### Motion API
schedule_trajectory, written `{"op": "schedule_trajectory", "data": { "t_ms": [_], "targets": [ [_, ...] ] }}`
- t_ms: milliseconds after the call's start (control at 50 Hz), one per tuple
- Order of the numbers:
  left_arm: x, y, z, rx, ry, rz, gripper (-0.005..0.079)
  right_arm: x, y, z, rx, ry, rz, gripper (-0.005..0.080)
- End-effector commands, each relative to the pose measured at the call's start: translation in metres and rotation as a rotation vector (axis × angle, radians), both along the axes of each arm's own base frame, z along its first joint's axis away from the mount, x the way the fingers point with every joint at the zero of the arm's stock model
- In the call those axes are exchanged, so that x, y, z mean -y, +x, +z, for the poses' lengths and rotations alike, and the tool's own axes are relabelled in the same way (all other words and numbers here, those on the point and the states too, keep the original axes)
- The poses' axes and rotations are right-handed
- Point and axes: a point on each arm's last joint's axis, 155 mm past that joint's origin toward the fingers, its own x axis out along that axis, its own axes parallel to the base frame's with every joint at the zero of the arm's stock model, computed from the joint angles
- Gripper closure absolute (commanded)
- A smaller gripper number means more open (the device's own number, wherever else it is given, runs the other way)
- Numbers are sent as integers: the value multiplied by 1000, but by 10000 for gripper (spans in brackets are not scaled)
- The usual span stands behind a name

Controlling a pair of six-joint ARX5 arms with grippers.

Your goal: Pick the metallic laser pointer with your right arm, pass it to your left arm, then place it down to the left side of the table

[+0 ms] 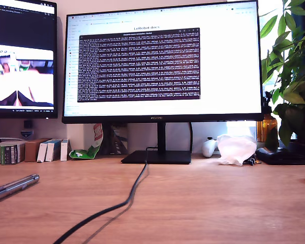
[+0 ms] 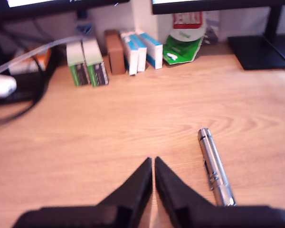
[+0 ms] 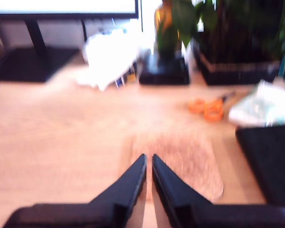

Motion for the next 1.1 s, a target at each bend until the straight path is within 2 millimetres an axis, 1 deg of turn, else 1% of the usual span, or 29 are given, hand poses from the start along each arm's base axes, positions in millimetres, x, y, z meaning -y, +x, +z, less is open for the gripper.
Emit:
{"op": "schedule_trajectory", "data": {
  "t_ms": [0, 100, 200, 280, 380, 480, 620, 720, 860, 1080],
  "targets": [
    [1, -2, -10, -17, -6, -5, 763, 1, 1, 3, 11, 7, -5, 735],
    [-1, -3, -14, -35, -23, 13, 763, 1, 0, 1, 1, -21, 4, 735],
    [-6, -2, -8, -12, -19, 38, 763, 5, 0, 1, 4, -44, -14, 735],
    [-6, -2, -8, -10, -19, 38, 763, 9, -1, 1, 3, -50, -32, 735],
    [-6, -4, -15, -30, 15, 28, 763, 9, -1, 8, 33, -56, -33, 735],
    [-6, -4, -15, -26, 67, 11, 763, 10, -2, 17, 71, -62, -36, 735],
    [-5, -2, -3, 22, 58, 7, 763, 10, -4, 37, 157, -72, -38, 735],
    [-4, -1, 8, 66, 52, 7, 763, 11, -4, 33, 143, -74, -40, 735],
    [-8, -4, 22, 126, 51, 27, 763, 11, -4, 34, 146, -106, -36, 735],
    [-15, -13, 25, 146, 79, 54, 763, 12, -3, 41, 173, -125, -34, 735]
  ]
}}
